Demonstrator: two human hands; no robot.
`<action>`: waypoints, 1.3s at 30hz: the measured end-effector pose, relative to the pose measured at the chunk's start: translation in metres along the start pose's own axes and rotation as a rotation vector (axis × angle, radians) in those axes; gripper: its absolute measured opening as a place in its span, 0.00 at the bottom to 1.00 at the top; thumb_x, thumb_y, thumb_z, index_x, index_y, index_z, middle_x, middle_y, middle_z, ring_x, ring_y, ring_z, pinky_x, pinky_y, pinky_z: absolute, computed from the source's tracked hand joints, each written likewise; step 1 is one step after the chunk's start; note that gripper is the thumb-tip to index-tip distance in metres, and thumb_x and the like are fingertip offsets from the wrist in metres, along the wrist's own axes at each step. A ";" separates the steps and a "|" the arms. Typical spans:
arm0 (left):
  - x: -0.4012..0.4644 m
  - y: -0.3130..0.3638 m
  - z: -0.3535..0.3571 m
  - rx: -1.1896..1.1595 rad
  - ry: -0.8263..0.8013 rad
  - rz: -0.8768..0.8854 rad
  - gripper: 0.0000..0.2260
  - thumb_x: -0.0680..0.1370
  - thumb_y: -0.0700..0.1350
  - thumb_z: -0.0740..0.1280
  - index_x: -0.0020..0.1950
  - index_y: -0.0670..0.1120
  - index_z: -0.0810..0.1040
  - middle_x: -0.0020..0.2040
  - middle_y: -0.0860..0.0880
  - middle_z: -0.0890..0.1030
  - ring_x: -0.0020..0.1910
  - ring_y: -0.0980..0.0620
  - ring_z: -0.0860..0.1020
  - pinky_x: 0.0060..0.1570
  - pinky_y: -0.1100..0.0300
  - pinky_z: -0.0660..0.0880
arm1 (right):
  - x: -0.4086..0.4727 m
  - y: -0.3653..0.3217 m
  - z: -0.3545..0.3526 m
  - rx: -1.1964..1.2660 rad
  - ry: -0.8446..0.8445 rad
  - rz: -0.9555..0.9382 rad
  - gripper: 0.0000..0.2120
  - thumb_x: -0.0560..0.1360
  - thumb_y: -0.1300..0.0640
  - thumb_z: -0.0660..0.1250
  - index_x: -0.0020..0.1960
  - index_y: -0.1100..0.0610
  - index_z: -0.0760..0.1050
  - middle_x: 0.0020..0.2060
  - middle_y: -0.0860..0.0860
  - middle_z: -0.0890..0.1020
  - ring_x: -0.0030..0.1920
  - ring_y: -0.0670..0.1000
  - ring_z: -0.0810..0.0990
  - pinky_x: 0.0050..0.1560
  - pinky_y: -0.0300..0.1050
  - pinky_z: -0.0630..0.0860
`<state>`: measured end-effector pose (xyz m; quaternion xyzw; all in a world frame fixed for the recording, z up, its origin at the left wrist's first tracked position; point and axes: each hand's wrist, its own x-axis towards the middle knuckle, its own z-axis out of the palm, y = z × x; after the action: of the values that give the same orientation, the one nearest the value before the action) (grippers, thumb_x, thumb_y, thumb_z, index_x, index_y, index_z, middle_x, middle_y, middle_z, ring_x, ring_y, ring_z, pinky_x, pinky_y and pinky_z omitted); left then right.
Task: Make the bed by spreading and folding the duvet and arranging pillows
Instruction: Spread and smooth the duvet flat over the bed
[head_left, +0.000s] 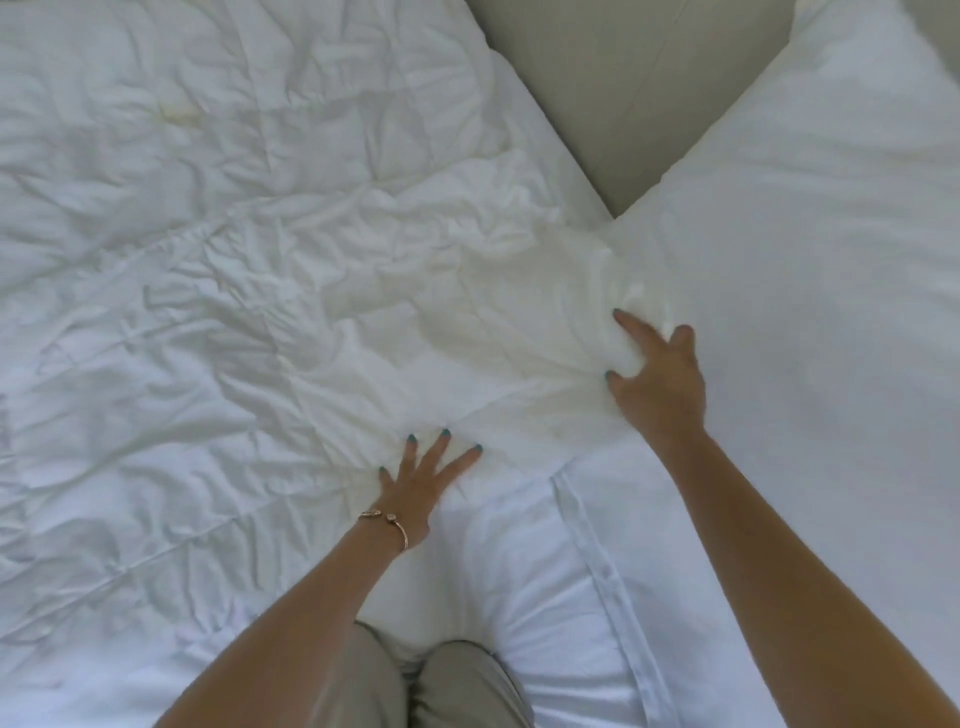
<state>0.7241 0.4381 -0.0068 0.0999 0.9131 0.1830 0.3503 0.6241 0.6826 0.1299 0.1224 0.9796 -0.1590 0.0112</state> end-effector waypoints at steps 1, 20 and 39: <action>-0.014 0.003 -0.005 -0.018 -0.023 0.061 0.58 0.66 0.20 0.55 0.64 0.76 0.28 0.73 0.62 0.27 0.74 0.43 0.30 0.69 0.31 0.47 | 0.007 0.004 -0.012 -0.040 0.066 -0.013 0.30 0.71 0.55 0.71 0.70 0.38 0.68 0.58 0.55 0.67 0.57 0.57 0.74 0.57 0.50 0.73; -0.063 -0.084 0.008 -0.168 0.095 -0.618 0.27 0.80 0.59 0.54 0.76 0.66 0.43 0.78 0.56 0.37 0.76 0.46 0.35 0.68 0.30 0.47 | 0.009 -0.016 0.116 -0.902 -0.386 -0.596 0.31 0.79 0.36 0.46 0.78 0.42 0.43 0.78 0.49 0.38 0.77 0.56 0.35 0.68 0.69 0.31; -0.266 -0.324 0.012 -0.604 0.489 -0.741 0.26 0.83 0.48 0.54 0.77 0.60 0.45 0.79 0.49 0.45 0.78 0.48 0.42 0.75 0.49 0.49 | -0.170 -0.311 0.211 -0.396 -0.769 -0.427 0.39 0.77 0.54 0.62 0.78 0.42 0.40 0.78 0.54 0.50 0.75 0.57 0.58 0.74 0.63 0.49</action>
<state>0.9106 0.0631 0.0148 -0.3798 0.8488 0.3198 0.1817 0.7101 0.2905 0.0364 -0.1535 0.9191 -0.0020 0.3629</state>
